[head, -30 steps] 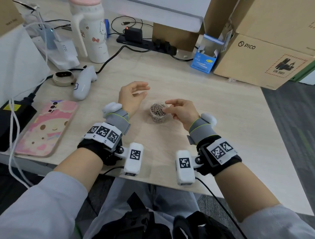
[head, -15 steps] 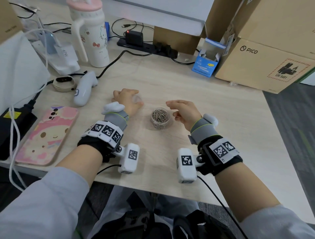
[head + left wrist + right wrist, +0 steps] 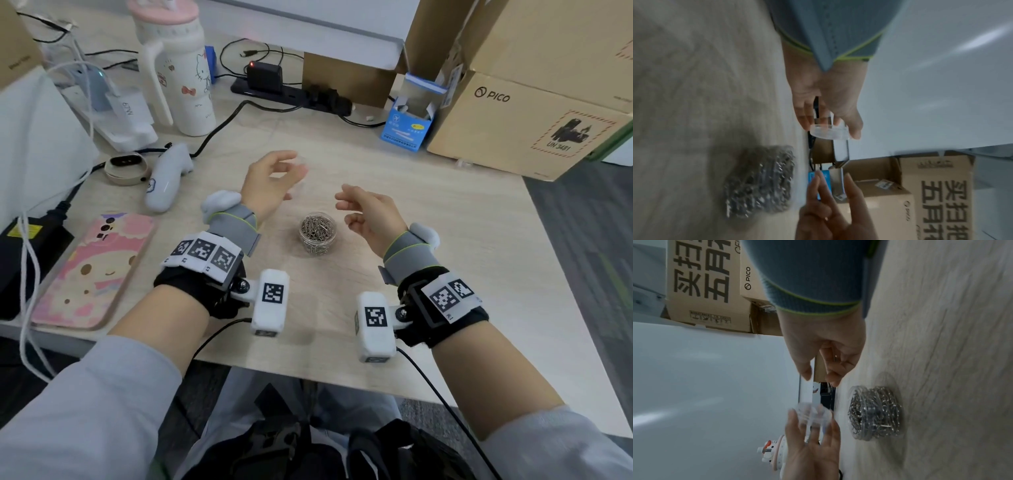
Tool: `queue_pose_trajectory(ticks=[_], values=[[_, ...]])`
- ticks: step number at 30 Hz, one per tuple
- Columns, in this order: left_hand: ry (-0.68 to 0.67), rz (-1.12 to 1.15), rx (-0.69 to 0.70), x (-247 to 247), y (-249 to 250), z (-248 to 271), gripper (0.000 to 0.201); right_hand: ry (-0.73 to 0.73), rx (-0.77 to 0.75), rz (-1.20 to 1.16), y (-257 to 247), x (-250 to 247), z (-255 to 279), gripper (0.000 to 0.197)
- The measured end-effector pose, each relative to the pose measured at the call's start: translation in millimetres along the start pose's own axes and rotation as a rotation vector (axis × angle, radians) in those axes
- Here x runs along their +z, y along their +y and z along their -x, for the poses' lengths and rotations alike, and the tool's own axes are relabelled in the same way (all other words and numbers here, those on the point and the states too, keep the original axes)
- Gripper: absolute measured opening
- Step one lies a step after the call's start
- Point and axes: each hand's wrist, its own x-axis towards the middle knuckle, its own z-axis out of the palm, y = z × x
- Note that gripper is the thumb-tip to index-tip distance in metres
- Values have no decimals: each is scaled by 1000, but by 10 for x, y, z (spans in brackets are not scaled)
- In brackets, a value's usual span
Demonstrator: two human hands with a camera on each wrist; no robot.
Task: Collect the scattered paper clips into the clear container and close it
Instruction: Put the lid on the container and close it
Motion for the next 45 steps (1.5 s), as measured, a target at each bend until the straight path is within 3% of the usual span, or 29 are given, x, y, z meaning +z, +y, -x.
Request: queue_pose_trajectory(ticks=[5,12,15,19,23,26,28,31,37,45], values=[[-199,80,111,208,282,201,37,-104,-12,-101,-98,7,93,48],[-338,86,146,216,378,330,49,-148,-134,-83,-148,-44,193,33],[-342,18,121,180,317,353,63,-113,-148,69,-134,-52,202,19],[-264,-102,60,94,141,361,81,5,-159,360,-41,-73,133,44],[-416,-300,-88,-2,-106,350,104,13,-229,577,47,-30,90,59],[-495,-623,-52,-6,-383,316,120,-25,-298,744,73,22,111,58],[-486,-715,-18,28,-435,301,116,-46,-341,824,96,56,118,62],[-408,-725,9,27,-280,379,103,-62,-393,859,113,79,121,66],[-400,-697,22,21,-297,350,84,-123,-456,993,64,118,108,71],[-385,-767,36,120,-193,450,91,-254,-460,1172,-97,115,129,61]])
